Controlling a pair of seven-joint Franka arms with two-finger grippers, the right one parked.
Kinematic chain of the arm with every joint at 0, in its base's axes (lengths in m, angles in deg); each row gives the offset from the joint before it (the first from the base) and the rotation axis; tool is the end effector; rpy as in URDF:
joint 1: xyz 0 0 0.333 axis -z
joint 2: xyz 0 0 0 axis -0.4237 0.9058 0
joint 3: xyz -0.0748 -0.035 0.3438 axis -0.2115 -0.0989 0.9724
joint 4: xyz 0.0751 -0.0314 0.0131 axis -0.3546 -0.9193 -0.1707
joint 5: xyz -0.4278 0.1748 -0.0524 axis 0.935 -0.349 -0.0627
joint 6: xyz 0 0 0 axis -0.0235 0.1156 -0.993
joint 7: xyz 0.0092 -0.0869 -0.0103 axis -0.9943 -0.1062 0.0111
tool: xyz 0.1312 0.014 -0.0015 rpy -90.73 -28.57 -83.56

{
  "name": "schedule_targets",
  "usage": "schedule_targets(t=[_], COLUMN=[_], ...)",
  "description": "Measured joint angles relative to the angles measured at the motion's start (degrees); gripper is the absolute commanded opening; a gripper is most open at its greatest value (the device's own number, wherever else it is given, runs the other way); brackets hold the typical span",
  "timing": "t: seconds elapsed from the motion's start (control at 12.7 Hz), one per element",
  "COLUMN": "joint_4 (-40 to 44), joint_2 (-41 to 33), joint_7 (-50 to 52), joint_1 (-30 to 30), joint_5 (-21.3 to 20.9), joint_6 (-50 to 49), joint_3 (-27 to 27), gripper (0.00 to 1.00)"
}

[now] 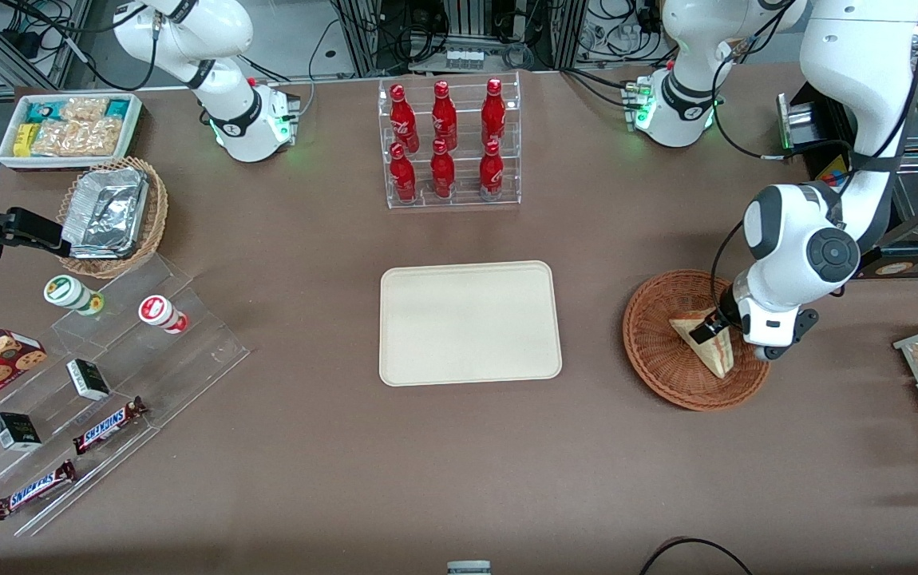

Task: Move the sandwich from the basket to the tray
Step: 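Lower the left gripper and close it on the sandwich's wrapped edge, then lift the sandwich with the left gripper and carry it over the cream tray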

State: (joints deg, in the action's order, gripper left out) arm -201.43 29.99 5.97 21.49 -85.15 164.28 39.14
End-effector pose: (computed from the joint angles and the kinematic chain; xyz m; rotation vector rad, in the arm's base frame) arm 0.6110 -0.0469 0.2104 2.9488 1.0115 -0.1076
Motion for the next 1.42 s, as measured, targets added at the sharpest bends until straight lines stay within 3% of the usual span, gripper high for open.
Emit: schedule_targets(t=[0.08, 0.47, 0.94, 1.42], joint_4=[0.0, 2.2, 14.0, 19.1], joint_2=[0.2, 0.3, -0.6, -0.7], joint_7=[0.0, 0.1, 0.1, 0.6], joint_1=[0.0, -0.1, 0.3, 11.4], joint_5=[0.0, 0.0, 0.0, 0.0], joint_6=[0.0, -1.5, -19.6, -25.6], joint_3=[0.0, 0.0, -1.6, -3.8], gripper=[0.0, 0.0, 0.0, 0.0])
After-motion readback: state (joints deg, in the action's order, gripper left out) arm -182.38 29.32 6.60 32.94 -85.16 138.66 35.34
